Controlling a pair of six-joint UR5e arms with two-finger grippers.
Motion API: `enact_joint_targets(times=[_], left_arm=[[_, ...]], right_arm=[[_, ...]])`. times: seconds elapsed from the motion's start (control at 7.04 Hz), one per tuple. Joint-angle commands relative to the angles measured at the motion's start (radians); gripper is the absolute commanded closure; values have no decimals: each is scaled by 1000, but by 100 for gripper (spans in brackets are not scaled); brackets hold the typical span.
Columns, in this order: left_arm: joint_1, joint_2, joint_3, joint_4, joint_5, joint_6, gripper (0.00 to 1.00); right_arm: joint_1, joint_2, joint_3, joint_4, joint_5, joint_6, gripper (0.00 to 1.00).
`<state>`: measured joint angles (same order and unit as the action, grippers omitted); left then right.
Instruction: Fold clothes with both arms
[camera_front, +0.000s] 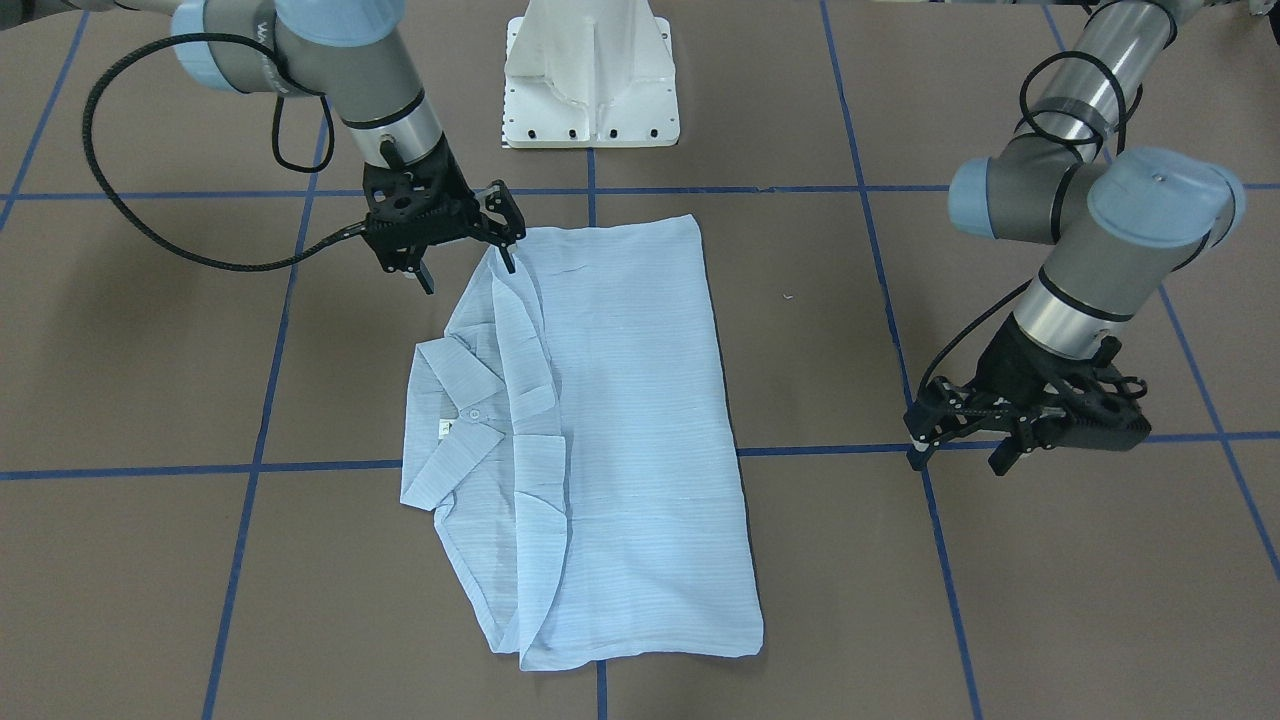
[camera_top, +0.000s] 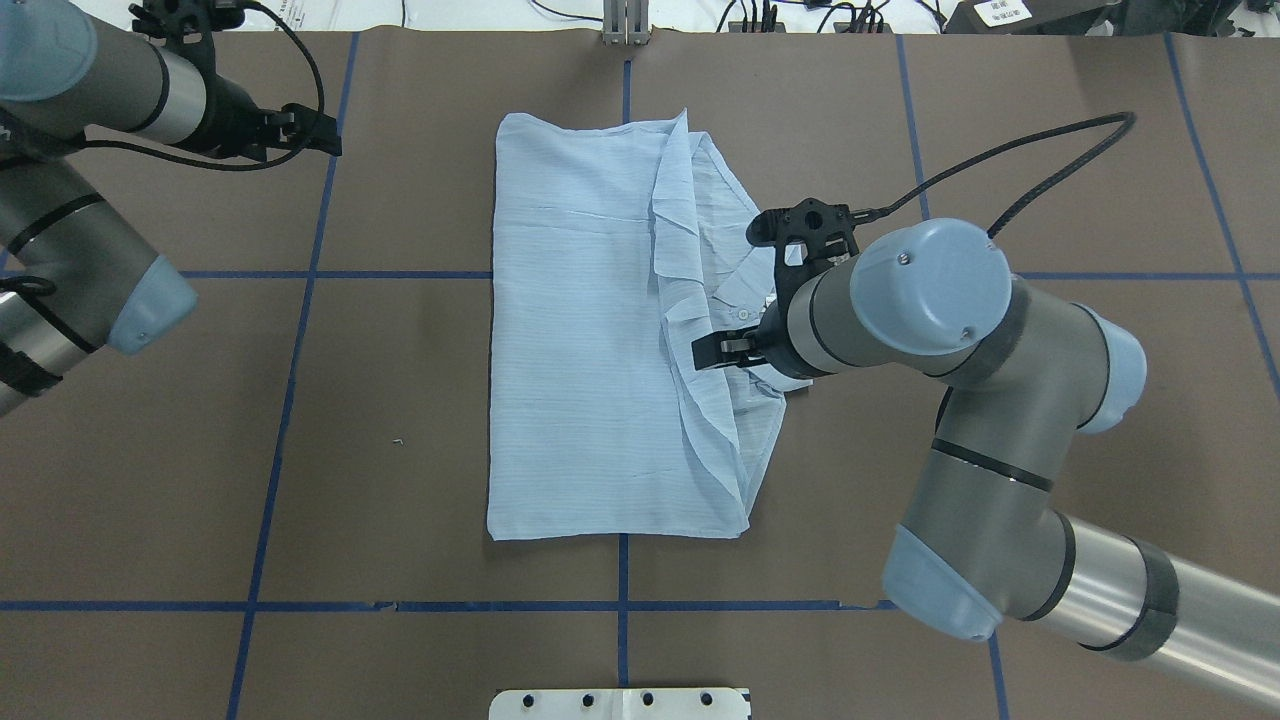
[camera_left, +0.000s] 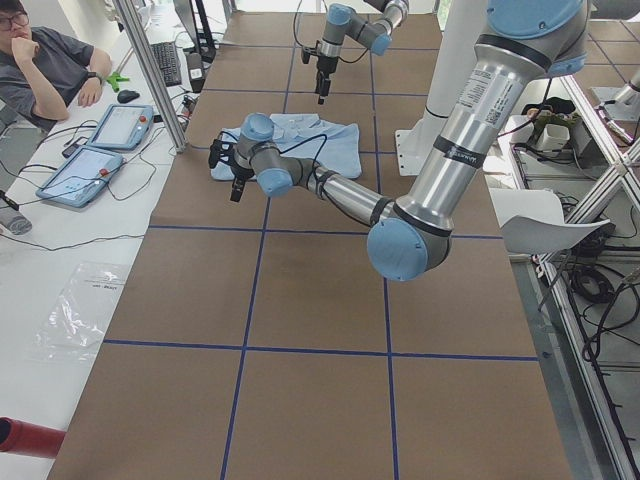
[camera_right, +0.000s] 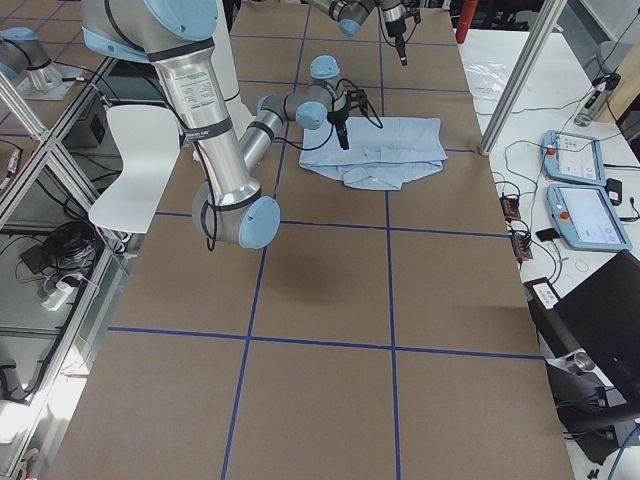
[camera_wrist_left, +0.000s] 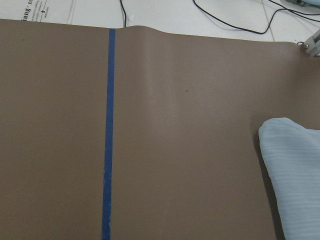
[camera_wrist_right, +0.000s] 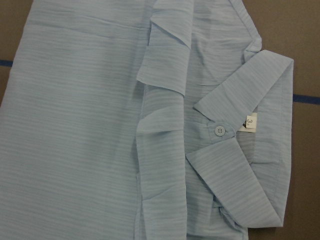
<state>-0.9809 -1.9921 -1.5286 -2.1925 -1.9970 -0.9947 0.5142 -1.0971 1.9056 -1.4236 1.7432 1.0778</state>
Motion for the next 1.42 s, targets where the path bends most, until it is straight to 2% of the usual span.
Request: enact_joint_targets(times=[0.0, 0.28, 0.57, 1.28], left_arm=[[-1, 38, -45, 2, -9, -1, 0], [1, 45, -48, 2, -11, -1, 0], [1, 45, -48, 0, -32, -1, 0], [2, 50, -51, 0, -33, -1, 0]], right_arm=[[-110, 43, -37, -56, -153, -67, 0], [-123, 51, -68, -57, -169, -145, 0], [-160, 52, -86, -54, -227, -169, 0], [-210, 62, -117, -54, -269, -179, 0]])
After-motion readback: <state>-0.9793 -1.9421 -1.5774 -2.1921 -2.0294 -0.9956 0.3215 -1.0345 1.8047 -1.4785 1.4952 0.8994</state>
